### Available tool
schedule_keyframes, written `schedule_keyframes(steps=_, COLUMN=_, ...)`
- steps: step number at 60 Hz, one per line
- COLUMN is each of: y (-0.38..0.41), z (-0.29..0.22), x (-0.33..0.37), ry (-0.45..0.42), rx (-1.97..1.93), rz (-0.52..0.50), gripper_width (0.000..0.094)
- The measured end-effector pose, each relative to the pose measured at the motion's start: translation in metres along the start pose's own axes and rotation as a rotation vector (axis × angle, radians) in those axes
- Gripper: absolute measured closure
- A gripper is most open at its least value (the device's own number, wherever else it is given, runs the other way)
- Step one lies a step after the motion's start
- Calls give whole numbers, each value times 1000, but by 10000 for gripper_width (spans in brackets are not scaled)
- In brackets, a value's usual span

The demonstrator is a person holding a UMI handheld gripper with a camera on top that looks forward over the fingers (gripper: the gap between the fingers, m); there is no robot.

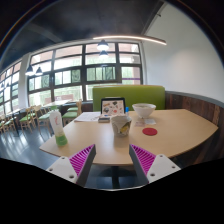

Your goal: Pour water

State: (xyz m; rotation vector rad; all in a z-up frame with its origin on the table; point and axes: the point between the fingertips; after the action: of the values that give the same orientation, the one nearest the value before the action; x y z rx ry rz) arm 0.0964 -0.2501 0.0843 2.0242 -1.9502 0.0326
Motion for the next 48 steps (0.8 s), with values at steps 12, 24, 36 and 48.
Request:
schedule_keyframes(steps=12, y=25, z=-1, x=5, ry=-14, rx=30, rz=-44, gripper_width=203)
schedule_keyframes(steps=24, y=70, z=3, x=-22, ry=-42, rx=22, rz=-122, gripper_width=207)
schedule_keyframes(steps=36, y=162, z=30, x=-61, ry=-54, rx=13, rz=-244, gripper_width=206)
schedule_keyframes(steps=48, y=232, z=32, x=-105, ry=-148, rx=101, rz=-264, gripper_width=212)
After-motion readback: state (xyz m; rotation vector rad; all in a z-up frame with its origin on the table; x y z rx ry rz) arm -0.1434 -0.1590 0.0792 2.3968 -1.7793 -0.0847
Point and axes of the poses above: the point between the fingertips, and its own axes, seen from behind it with the camera up: y to the left, z down, x backward, against the way the camera looks, and after that the axes turned 10 degrees about -x, right-handed
